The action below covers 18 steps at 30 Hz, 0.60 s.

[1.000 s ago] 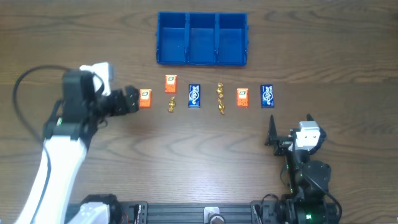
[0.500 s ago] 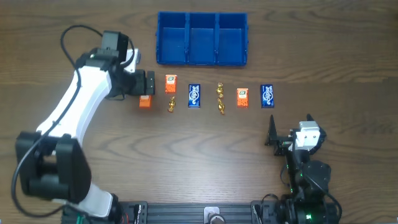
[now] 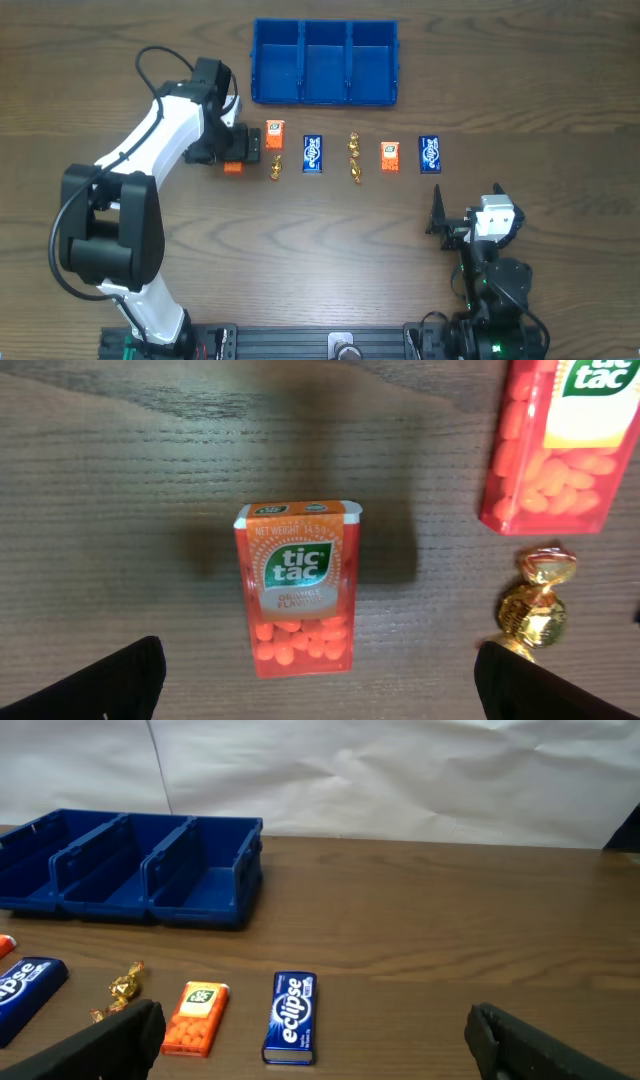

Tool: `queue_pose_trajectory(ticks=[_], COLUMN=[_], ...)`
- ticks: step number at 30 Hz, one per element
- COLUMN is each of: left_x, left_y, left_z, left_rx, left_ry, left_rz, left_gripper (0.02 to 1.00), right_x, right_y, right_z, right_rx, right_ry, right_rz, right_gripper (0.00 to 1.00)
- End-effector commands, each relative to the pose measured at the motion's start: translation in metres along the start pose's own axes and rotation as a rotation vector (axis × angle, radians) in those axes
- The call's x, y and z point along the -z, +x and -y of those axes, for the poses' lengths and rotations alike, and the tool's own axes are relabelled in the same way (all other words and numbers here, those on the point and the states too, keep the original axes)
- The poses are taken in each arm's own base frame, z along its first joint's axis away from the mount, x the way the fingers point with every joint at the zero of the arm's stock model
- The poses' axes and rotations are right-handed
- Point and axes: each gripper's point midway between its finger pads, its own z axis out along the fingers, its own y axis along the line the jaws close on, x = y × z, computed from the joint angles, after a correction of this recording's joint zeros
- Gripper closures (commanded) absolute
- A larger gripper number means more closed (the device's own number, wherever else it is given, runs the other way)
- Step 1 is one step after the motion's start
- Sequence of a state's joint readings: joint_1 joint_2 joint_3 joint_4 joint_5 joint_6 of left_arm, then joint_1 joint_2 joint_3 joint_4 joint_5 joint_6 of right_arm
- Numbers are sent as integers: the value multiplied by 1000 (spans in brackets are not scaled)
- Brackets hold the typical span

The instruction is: Sort Candies Into Trays

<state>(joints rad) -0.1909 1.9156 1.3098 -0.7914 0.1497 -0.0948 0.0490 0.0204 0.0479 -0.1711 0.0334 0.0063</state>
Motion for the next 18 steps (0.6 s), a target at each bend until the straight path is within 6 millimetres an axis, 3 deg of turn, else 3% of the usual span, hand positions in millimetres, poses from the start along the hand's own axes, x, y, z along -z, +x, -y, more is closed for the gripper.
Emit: queue_pose_trajectory(ticks=[1, 12, 18], left_x=[-10, -21, -22], left_y=[-3, -6, -8], left_z=[-11, -16, -16], left_rx=[-37, -38, -49], left_ry=[-60, -91, -110], left_rz=[-14, -19, -7], left_gripper=[20, 23, 82], right_x=[1, 1, 1], right_y=[1, 1, 1], right_z=[3, 3, 3], right_rx=[11, 11, 11], right_ry=[14, 14, 14], right_rz=[-12, -12, -12], right_gripper=[1, 1, 3])
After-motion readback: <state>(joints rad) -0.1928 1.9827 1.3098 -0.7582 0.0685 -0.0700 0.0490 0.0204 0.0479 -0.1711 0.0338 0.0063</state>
